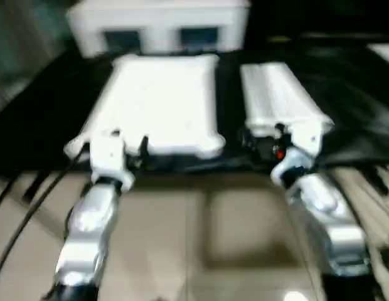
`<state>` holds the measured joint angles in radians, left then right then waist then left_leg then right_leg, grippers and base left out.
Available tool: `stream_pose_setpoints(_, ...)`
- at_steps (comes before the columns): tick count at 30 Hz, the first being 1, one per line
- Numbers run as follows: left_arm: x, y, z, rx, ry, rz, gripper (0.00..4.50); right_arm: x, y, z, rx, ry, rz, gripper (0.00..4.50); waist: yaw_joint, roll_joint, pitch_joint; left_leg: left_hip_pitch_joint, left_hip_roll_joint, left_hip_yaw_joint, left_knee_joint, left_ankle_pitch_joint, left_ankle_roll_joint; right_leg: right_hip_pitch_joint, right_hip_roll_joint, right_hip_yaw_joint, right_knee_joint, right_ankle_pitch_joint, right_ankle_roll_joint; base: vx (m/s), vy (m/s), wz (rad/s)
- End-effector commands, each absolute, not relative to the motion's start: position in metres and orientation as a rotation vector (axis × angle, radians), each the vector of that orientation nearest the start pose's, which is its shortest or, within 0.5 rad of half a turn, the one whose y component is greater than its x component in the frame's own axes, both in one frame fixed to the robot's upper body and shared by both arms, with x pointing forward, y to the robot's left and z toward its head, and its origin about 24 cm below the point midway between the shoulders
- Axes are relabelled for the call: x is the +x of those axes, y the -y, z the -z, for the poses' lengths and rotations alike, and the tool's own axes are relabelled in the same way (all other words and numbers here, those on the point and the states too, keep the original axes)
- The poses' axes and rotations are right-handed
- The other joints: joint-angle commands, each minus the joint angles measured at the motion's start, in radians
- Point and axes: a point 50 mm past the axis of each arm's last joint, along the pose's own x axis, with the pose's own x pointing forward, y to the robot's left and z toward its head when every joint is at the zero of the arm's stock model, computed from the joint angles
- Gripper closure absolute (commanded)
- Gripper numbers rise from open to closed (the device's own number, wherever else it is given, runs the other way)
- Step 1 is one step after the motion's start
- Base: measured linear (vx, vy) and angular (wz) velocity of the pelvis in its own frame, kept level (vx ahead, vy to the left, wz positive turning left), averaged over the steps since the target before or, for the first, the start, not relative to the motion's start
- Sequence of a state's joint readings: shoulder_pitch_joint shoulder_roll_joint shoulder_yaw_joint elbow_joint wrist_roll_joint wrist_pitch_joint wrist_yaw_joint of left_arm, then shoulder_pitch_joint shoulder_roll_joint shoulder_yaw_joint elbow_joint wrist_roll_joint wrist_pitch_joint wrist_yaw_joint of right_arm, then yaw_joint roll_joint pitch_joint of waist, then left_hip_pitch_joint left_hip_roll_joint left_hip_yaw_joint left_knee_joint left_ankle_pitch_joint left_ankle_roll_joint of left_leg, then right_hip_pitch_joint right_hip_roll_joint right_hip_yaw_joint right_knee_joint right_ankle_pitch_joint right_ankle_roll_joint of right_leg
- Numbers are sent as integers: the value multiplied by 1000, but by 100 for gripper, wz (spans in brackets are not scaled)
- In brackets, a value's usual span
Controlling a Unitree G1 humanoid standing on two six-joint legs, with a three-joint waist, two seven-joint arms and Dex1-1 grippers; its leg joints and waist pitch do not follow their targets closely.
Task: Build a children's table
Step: Move to table
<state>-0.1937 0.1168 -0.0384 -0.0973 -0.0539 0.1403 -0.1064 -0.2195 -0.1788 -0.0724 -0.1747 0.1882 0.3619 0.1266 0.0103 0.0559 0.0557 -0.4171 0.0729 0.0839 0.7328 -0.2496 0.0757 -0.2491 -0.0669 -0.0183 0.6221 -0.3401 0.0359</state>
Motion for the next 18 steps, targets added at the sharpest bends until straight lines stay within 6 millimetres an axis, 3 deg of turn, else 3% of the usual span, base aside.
stream_pose_setpoints(1,287,-153,-98,92,117,159,105,287,161,-112,8,46,-165,0,42,-38,-64,-66,31,8,-72,96,35,96,-82,39,-124,104,8,132,-24,-15)
stream_pose_setpoints(2,287,-153,-97,92,115,158,105,287,161,-109,31,34,-158,0,38,1,-71,-40,60,9,-136,176,58,97,-52,-1,-129,80,-35,132,-24,-15)
stream_pose_setpoints(3,287,-153,-97,93,114,157,105,286,160,-109,38,30,-156,0,35,30,-76,4,88,1,-164,205,70,79,-37,-28,-125,59,-37,186,21,0)
stream_pose_setpoints(4,288,-153,-96,93,113,155,105,285,160,-107,67,24,-154,0,-19,57,-61,105,170,-101,-212,21,202,-27,28,-74,-8,-49,-19,208,70,-7)
stream_pose_setpoints(5,287,-153,-95,84,110,149,105,285,157,-104,51,14,-155,0,-45,52,-98,193,233,-168,-207,-2,366,-113,14,-51,90,-117,-22,292,76,-12)
stream_pose_setpoints(6,287,-153,-95,82,110,148,105,285,156,-104,44,11,-156,0,-37,46,-105,205,225,-173,-179,170,443,-159,0,-38,118,-86,28,186,49,-16)
stream_pose_setpoints(7,286,-153,-94,75,108,148,105,284,155,-104,46,11,-161,0,-33,37,-98,195,222,-162,-177,236,447,-173,-7,-29,126,-52,58,149,15,-7)
stream_pose_setpoints(8,285,-153,-92,53,102,150,105,284,153,-104,52,13,-179,0,-32,22,-95,174,210,-142,-191,308,443,-182,-16,-17,135,20,108,65,9,-3)
stream_pose_setpoints(9,285,-153,-92,49,100,151,105,284,153,-105,52,14,-183,0,-28,15,-84,148,197,-115,-205,279,425,-176,-15,-12,130,61,109,104,1,-9)
stream_pose_setpoints(10,284,-152,-90,51,95,165,105,283,151,-104,66,16,-192,0,-14,-18,-65,102,155,-65,-219,101,348,-152,-32,18,53,162,48,83,-48,-5)
stream_pose_setpoints(11,283,-151,-88,50,91,181,105,283,151,-104,79,17,-194,0,11,-76,-55,50,42,11,-156,-159,207,-91,-81,92,-90,84,31,83,-48,-5)
stream_pose_setpoints(12,283,-151,-88,50,91,181,105,283,151,-104,79,17,-194,0,29,-94,-47,18,1,30,-53,-190,152,-45,-140,140,-141,-156,58,75,-88,5)
stream_pose_setpoints(13,282,-151,-88,39,91,184,105,283,153,-103,77,10,-188,0,34,-81,-62,-16,29,-2,-3,-82,51,8,-179,150,-126,-356,-17,79,-76,-2)
stream_pose_setpoints(14,280,-152,-85,24,83,182,105,282,153,-102,68,-3,-189,0,45,-70,-58,-30,36,-12,-14,-29,-1,10,-159,136,-122,-354,-83,79,-76,-2)
stream_pose_setpoints(15,279,-153,-83,19,77,179,105,282,154,-100,62,-12,-192,0,42,-67,-51,-34,46,-16,-17,-19,-11,10,-158,131,-128,-343,-142,94,-27,-7)
stream_pose_setpoints(16,277,-153,-80,30,69,180,105,281,154,-99,64,-21,-201,0,47,-45,-49,-14,67,-12,-70,12,-18,6,-126,88,-135,-343,-231,100,27,3)
stream_pose_setpoints(17,276,-153,-79,38,66,183,105,280,154,-98,67,-26,-208,0,45,-19,-55,19,91,1,-140,8,-12,-2,-77,41,-130,-320,-247,100,27,3)
stream_pose_setpoints(18,275,-152,-78,44,62,188,105,280,154,-98,59,-27,-217,0,42,4,-53,56,121,-12,-189,-58,-15,-27,-40,10,-113,-293,-213,119,79,4)
